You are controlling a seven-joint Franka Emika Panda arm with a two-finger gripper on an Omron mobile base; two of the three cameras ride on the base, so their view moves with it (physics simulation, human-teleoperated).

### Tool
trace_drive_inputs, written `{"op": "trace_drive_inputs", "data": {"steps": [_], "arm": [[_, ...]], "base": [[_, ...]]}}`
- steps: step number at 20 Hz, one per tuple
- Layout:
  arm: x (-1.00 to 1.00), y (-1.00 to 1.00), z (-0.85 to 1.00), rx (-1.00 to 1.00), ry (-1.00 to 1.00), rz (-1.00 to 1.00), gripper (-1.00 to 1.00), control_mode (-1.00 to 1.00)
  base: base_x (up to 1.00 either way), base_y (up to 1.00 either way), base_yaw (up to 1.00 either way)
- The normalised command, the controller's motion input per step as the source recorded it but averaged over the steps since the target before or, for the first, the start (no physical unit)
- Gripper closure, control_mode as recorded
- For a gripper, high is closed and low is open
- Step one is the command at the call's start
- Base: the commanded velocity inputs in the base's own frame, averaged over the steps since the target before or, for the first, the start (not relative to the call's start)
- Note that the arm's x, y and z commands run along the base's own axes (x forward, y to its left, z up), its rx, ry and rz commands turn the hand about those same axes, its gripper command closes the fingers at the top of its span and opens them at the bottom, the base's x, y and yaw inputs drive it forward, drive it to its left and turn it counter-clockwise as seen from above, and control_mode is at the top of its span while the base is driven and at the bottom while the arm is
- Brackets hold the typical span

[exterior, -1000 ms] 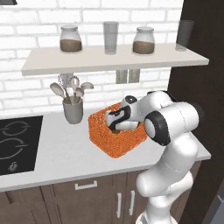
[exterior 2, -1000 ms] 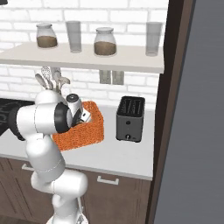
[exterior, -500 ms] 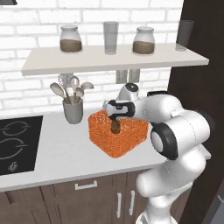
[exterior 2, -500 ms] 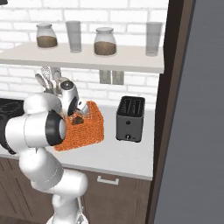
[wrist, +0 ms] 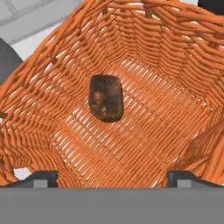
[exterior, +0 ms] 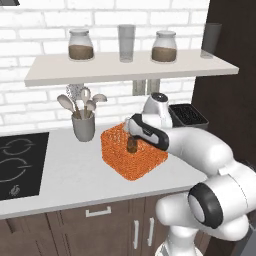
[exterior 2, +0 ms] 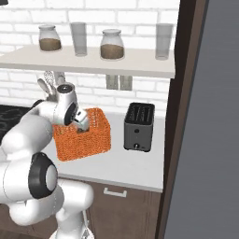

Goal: Open the cabinet, pick up the bread from the cabinet and place it in the basket. Then move the basket to the dining counter.

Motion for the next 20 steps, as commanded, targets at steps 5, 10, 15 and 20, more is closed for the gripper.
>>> {"op": "trace_drive_inputs", "data": {"steps": [5,10,15,20], "arm": [[-0.36,0.01,-0.01,0.14,0.13,-0.21,-1.00,-1.00],[0.03,-0.04,-0.13,0.08,0.23,-0.28,-1.00,-1.00],[0.06,0.04,-0.31,0.03,0.23,-0.29,-1.00,-1.00],[0.10,0.00,-0.41,0.04,0.18,-0.16,-1.00,-1.00]], "base": [[0.00,0.00,0.00],[0.00,0.00,0.00],[0.00,0.00,0.00],[0.00,0.00,0.00]]}}
